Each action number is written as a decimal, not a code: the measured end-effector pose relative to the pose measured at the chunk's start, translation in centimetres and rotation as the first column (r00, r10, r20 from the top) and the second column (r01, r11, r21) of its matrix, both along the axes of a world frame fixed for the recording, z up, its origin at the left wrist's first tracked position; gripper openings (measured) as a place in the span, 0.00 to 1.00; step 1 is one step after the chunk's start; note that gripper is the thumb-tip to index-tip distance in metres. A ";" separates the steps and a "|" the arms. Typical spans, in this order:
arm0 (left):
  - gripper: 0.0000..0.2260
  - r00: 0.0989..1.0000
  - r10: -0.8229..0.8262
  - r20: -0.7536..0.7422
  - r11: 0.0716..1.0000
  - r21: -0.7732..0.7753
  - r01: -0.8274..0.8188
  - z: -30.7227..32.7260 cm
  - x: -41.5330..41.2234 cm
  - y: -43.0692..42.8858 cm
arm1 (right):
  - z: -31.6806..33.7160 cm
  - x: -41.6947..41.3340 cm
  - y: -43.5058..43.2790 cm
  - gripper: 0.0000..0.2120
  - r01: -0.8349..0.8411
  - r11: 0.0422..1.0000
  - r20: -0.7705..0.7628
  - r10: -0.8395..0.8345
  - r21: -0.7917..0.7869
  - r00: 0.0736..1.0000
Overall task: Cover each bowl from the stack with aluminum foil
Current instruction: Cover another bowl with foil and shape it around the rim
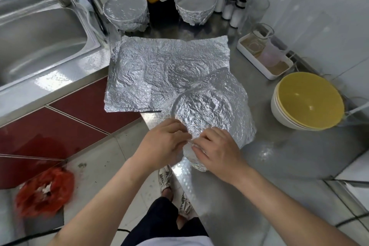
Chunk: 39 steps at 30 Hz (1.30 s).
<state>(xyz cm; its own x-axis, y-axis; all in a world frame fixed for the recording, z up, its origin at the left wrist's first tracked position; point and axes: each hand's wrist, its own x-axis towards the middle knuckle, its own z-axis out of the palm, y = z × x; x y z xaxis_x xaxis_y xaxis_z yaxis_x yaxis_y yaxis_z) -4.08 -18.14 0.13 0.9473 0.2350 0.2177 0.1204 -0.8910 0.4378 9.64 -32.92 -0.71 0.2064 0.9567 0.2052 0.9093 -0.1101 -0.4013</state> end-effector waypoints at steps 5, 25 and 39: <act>0.10 0.998 -0.036 -0.047 0.999 0.020 0.037 -0.2 -0.3 0.8 | -0.6 1.2 -0.5 0.08 -0.064 0.998 0.120 0.066 -0.014 0.991; 0.14 0.998 0.032 -0.054 0.999 0.003 -0.032 0.1 -1.3 0.4 | -0.1 -2.0 1.9 0.14 0.080 0.997 0.015 -0.080 -0.005 0.997; 0.09 0.999 0.018 0.035 0.999 0.044 -0.020 -1.2 -0.8 0.7 | -1.9 -0.9 0.7 0.07 -0.007 0.999 0.239 -0.006 0.054 0.971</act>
<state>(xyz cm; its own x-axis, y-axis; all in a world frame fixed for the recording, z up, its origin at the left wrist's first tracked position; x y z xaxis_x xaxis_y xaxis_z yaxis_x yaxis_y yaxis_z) -4.90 -17.48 -1.05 0.9345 0.2423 0.2608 0.1230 -0.9073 0.4021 8.75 -32.25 -2.61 0.1442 0.9430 0.2999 0.9797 -0.0934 -0.1773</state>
